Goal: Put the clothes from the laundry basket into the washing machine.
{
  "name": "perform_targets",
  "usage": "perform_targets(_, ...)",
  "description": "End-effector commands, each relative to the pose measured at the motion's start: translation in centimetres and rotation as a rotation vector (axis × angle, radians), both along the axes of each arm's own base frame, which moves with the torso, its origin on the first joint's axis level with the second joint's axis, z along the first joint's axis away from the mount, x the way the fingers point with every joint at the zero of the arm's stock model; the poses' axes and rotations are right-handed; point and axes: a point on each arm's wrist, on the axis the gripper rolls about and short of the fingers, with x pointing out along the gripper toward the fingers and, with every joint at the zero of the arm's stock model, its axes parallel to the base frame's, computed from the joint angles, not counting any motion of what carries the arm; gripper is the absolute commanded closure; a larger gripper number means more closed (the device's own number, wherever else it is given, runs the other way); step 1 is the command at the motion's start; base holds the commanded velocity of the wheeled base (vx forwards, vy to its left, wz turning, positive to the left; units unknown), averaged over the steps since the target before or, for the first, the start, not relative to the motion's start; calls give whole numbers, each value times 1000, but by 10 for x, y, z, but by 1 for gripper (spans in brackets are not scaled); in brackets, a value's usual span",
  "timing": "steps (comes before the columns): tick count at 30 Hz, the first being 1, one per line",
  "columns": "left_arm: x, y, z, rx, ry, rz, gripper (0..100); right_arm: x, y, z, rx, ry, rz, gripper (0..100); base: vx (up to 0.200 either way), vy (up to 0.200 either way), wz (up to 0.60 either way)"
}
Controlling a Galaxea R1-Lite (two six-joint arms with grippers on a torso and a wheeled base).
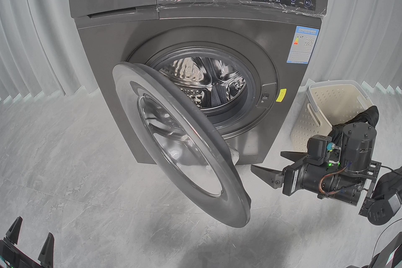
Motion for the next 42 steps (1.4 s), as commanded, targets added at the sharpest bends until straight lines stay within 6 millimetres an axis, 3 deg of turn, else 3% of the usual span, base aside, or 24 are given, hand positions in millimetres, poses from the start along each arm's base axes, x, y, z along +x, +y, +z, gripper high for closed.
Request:
perform_targets(1,0,0,-5,0,1,-1,0,16,8,-8,-20,13,-60,0,0,0,0)
perform_targets(7,0,0,-5,0,1,1,0,48,10,-20,-35,25,-137,0,0,0,0)
perform_targets(14,0,0,-5,0,1,-1,0,72,23,-39,-51,-2,-193,0,0,0,0)
perform_targets(21,0,0,-5,0,1,-1,0,69,44,-57,-67,15,-134,0,0,0,0)
perform_targets(30,0,0,-5,-2,1,-1,0,62,56,-57,-51,3,-88,0,0,0,0)
perform_targets(42,0,0,-5,0,1,-1,0,76,67,-54,-22,-32,-87,0,-50,0,0)
